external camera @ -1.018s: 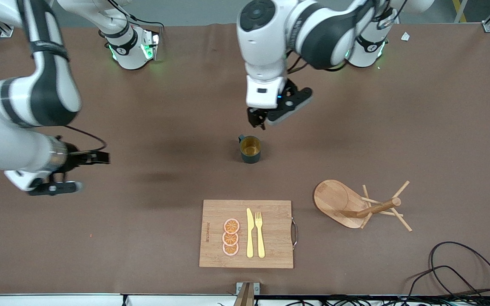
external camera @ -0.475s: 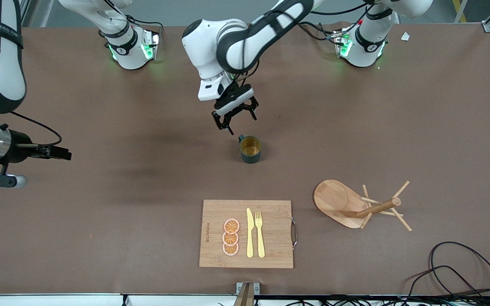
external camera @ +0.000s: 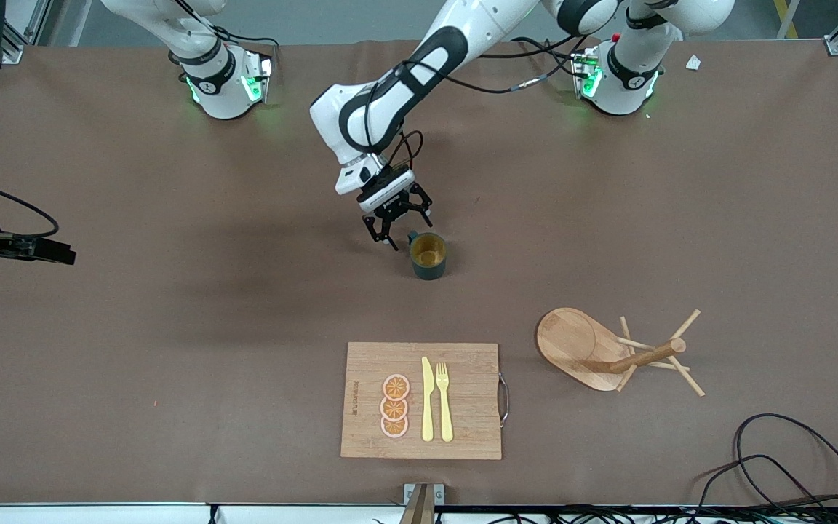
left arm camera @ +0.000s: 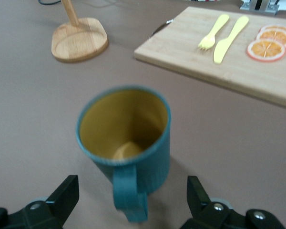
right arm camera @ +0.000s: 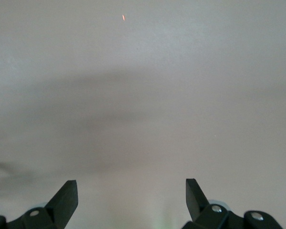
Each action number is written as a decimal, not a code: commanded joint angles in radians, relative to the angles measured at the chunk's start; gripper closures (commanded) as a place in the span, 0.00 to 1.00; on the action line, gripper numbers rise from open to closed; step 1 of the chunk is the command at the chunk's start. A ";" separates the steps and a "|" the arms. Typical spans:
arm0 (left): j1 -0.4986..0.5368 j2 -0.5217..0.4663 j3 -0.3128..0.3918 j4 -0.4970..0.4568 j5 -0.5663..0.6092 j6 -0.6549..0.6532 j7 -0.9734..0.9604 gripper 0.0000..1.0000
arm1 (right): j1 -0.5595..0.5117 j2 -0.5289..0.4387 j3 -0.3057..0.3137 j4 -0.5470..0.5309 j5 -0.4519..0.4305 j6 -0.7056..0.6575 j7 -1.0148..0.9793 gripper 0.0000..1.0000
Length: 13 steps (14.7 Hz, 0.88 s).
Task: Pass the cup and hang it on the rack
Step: 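Grasp the mug handle with the left gripper while the right gripper releases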
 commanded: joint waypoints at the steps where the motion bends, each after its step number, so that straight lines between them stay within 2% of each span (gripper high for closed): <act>1: -0.003 0.037 0.014 0.056 0.019 0.007 -0.008 0.00 | -0.019 -0.003 0.019 0.014 -0.011 -0.017 -0.020 0.00; 4: -0.003 0.043 0.012 0.056 0.030 0.008 -0.008 0.02 | -0.014 -0.006 0.021 0.014 -0.011 -0.015 -0.020 0.00; 7: -0.003 0.046 0.012 0.056 0.031 0.008 -0.005 0.26 | -0.011 -0.012 0.024 0.014 0.007 -0.024 -0.013 0.00; 11: -0.012 0.061 0.012 0.054 0.031 0.008 -0.009 0.51 | -0.008 -0.029 0.025 0.008 0.012 -0.049 -0.006 0.00; 13: -0.014 0.067 0.014 0.054 0.033 0.010 -0.017 0.68 | -0.005 -0.029 0.027 0.008 0.012 -0.052 -0.003 0.00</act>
